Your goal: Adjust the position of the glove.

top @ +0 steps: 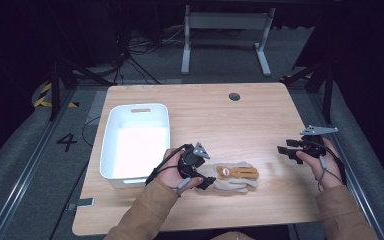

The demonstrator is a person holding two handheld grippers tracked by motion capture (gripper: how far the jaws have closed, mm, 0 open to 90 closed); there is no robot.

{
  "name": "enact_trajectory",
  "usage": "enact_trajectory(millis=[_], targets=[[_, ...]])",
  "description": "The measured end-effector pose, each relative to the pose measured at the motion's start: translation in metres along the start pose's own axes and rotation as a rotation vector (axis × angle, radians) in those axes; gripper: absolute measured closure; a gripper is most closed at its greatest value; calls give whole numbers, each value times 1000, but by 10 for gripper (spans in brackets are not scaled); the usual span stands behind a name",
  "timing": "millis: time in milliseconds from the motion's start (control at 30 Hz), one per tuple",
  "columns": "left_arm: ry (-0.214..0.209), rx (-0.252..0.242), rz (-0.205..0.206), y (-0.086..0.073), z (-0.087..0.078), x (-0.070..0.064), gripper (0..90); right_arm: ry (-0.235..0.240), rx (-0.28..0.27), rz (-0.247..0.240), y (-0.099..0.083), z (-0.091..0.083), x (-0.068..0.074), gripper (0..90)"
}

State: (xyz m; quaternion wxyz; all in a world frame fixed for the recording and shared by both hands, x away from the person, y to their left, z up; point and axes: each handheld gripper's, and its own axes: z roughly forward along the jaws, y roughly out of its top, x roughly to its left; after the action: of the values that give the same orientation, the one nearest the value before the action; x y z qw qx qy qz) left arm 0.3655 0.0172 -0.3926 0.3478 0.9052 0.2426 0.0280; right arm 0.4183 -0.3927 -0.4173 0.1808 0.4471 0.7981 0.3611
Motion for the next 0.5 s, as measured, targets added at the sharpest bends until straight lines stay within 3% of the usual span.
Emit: enact_trajectory(millis=[200, 367, 500], targets=[[-8, -13, 3, -1, 4, 1, 248, 2, -18, -6, 2, -3, 2, 464], [6, -59, 30, 1, 10, -1, 251, 4, -12, -16, 2, -2, 4, 465], [-1, -64, 52, 1, 17, -4, 250, 6, -17, -19, 3, -3, 4, 464]])
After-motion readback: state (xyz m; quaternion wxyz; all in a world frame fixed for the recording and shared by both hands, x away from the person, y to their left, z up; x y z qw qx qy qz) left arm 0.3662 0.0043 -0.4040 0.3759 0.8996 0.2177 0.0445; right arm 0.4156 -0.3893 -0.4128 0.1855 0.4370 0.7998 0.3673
